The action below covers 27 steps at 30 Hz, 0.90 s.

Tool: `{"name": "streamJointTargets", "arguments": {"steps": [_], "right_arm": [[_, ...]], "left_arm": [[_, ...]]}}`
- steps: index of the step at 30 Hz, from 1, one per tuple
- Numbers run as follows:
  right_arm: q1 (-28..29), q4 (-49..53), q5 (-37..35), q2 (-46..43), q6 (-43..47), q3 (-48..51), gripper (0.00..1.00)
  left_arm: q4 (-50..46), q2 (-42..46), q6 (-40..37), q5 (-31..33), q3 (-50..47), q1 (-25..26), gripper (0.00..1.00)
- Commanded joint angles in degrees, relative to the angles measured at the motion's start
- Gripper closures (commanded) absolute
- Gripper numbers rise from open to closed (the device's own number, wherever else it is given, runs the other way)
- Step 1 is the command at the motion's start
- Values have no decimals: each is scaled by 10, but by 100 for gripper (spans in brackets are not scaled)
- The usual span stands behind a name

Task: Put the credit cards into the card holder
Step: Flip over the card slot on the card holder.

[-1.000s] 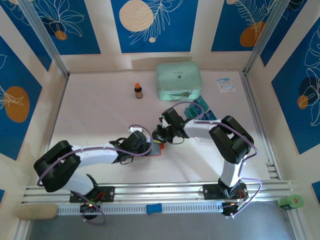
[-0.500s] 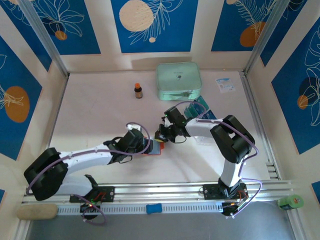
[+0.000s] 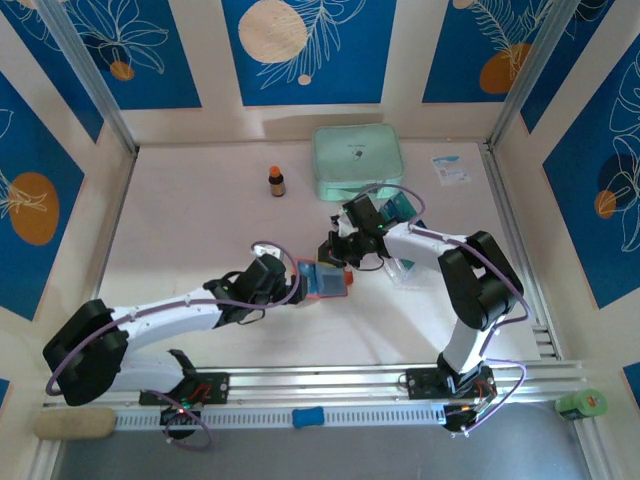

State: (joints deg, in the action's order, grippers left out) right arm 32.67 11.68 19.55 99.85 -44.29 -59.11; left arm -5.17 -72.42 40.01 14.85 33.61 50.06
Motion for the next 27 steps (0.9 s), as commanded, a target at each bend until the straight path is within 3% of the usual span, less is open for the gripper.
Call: {"name": "streamJointTargets", "arguments": {"steps": [1,6,11,27], "right_arm": [[17,17,25,3,1,-14,79],[46,1,18,13,-24,-16,61],[68,-30,16,30,-63,-15,51],[86,-98,-5,63,-148,7,48]], "left_arm": [[-9,7,0,4,15,3,0],[-11,10,0,7,15,3,0],[-17,19,-2,15,13,3,0],[-11,7,-2,25,-12,1,0]]}}
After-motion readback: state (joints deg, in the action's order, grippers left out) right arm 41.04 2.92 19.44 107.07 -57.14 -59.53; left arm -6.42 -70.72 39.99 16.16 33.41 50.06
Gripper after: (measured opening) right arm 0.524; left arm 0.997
